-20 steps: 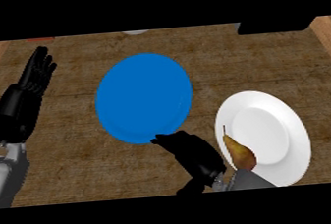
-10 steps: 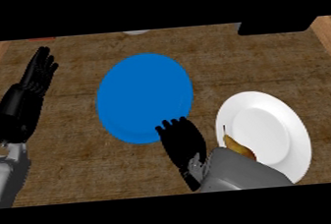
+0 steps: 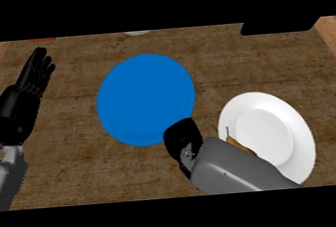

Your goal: Pick the pear from the plate and place it in the plate

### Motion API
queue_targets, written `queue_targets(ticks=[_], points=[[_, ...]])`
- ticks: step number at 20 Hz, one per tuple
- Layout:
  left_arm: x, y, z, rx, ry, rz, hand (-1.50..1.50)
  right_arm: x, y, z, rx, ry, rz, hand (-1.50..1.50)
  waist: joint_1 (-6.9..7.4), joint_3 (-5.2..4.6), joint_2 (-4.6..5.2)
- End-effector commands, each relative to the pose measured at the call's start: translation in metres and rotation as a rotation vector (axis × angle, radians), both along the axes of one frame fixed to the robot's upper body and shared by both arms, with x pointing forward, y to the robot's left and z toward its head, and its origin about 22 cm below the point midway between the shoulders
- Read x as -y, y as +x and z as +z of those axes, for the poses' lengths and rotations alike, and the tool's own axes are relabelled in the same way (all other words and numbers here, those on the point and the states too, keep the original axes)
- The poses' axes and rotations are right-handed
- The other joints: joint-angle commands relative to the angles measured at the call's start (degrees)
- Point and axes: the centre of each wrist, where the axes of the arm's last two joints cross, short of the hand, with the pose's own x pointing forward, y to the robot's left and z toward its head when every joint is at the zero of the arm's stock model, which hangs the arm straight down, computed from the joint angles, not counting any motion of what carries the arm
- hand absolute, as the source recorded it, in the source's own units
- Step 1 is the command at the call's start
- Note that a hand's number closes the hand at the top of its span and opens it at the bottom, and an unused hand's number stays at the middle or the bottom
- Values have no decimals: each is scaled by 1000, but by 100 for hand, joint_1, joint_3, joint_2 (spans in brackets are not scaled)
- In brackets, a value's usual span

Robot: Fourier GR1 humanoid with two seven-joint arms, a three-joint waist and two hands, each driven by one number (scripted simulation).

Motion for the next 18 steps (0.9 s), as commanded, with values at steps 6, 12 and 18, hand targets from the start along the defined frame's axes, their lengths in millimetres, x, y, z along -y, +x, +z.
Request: queue_targets(ticks=[6, 12, 18], points=[[-6, -4, -4, 6, 7, 10, 0, 17, 11, -8, 90, -307, -49, -150, -43, 7, 11], [-9, -8, 4, -7, -4, 14, 0, 18, 16, -25, 56, -402, -78, -150, 1, 9, 15], [0, -13, -2, -5, -5, 8, 0, 56, 11, -33, 32, -418, -91, -150, -34, 11, 12]])
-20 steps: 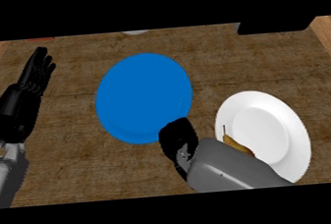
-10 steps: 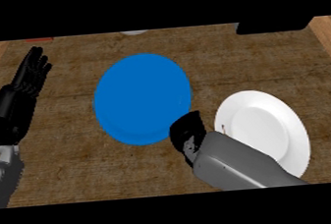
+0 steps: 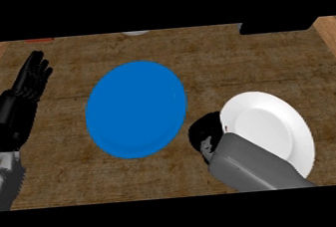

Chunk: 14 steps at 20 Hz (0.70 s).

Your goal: Pick the pear from the plate and place it in the plate

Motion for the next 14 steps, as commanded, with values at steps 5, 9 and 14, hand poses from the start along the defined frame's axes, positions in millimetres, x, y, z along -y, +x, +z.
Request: queue_targets(ticks=[5, 9, 14], points=[[-2, 18, 10, 15, -2, -1, 0, 11, -5, -19, -42, -131, -42, -150, 6, 2, 22], [-11, 11, -3, 6, 7, -1, 0, 39, -8, -29, -34, -182, -78, -150, -6, 0, 20], [12, 9, 5, -7, -6, -2, 0, 52, -14, -47, -5, -231, -46, -150, 34, 5, 21]])
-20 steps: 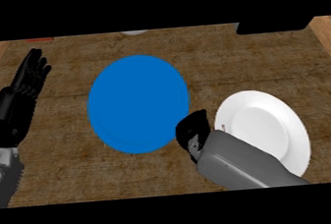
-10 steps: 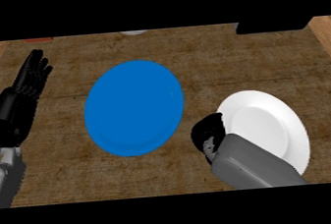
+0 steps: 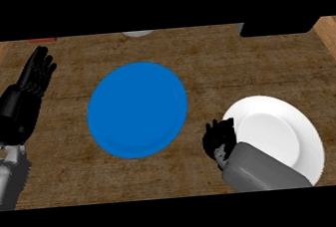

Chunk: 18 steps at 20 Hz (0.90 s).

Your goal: Pick the pear from the plate and place it in the plate

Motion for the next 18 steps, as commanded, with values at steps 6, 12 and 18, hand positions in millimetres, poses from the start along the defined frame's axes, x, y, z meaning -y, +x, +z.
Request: queue_targets(ticks=[6, 12, 18], points=[[-6, -1, -1, 7, -2, -15, 0, 39, 7, -19, 162, 56, 102, 150, 30, 22, 116], [-14, -9, -11, -19, 6, 62, 0, 99, 23, 17, 532, 297, -232, 150, -364, 41, 32], [-21, -17, -8, -14, -1, 69, 0, 173, 2, 33, 877, 501, -407, 150, -395, 35, 18]])
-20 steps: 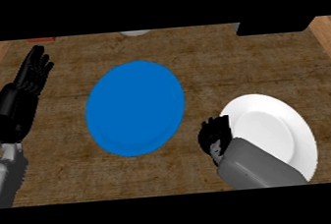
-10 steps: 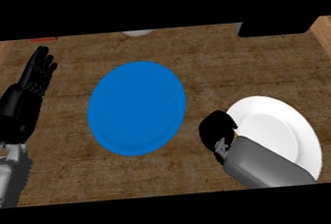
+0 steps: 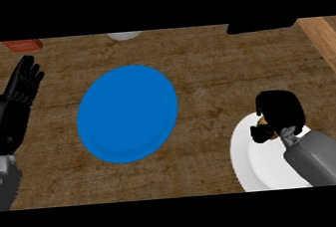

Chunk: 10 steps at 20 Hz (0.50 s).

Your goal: Pick the pear from the plate and place it in the plate

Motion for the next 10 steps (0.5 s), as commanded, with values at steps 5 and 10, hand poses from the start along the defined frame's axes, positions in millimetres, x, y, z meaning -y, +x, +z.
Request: queue_targets(ticks=[5, 10], points=[[10, 1, -9, 13, -5, -14, 0, 47, -53, 30, 304, 251, -10, 150, 145, -18, 66], [10, 5, 1, 26, 2, -36, 0, 6, -79, 68, 438, 422, 161, 150, 214, -20, 72]])
